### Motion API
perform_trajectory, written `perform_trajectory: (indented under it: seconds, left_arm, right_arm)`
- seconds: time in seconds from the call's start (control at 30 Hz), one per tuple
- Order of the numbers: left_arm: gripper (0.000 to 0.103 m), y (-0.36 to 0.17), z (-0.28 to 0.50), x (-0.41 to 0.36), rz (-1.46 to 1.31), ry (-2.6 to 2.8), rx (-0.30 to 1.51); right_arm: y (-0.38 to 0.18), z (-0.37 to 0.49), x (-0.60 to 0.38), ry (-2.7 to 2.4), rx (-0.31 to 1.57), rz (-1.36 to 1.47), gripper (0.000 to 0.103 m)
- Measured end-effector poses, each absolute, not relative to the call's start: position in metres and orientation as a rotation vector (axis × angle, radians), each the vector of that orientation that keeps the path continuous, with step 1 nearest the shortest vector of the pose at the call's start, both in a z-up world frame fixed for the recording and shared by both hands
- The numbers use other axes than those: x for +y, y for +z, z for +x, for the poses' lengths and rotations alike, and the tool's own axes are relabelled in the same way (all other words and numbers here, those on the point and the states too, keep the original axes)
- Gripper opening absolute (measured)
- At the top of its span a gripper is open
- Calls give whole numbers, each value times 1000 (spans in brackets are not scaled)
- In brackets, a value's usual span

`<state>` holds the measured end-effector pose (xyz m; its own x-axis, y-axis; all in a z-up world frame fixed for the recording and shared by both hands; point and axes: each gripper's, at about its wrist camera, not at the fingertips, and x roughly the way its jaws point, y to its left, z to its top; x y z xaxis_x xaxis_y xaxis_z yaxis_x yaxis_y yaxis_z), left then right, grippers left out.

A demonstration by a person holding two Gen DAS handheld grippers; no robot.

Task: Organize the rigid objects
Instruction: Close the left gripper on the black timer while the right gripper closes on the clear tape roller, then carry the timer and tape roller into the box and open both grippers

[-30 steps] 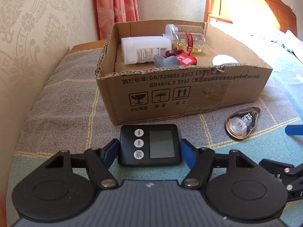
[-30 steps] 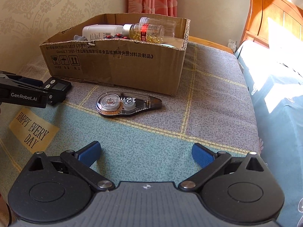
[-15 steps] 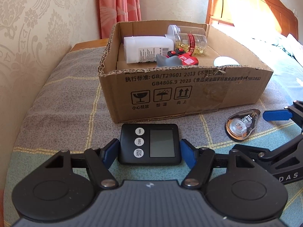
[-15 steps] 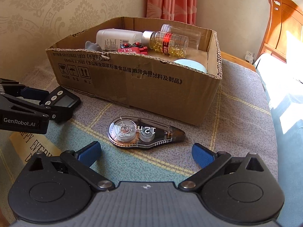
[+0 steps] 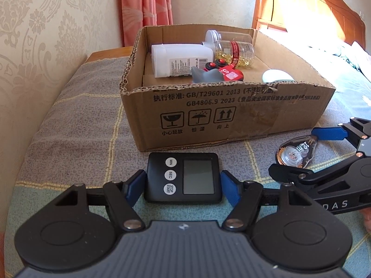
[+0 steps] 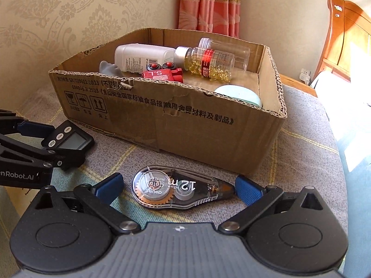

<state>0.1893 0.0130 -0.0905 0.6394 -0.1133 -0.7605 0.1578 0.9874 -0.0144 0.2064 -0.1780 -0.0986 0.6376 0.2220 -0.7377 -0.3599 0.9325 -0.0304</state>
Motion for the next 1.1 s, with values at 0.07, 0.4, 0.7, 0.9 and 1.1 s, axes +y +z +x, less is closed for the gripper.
perform_trajectory:
  seconds: [0.07,0.4,0.7,0.9,1.1]
  left_arm:
    - [69,-91,189,13,57,-156,863]
    - [70,-91,189,14,72,-175,862]
    - [71,-91,195,14,85,-200,855]
    - [69,-90,194,13,81,-212,867]
    - [69,-87,191,12,81,-239,891]
  right_arm:
    - [-99,205,-178,328,812,-177,103]
    - [-96,201,-175,307,808,-171,93]
    - [-95,202,-175,303,814,-169,93]
    - [-94,201,-173,298,825,-179,93]
    - [-90,195,-172,314,838,-186,93]
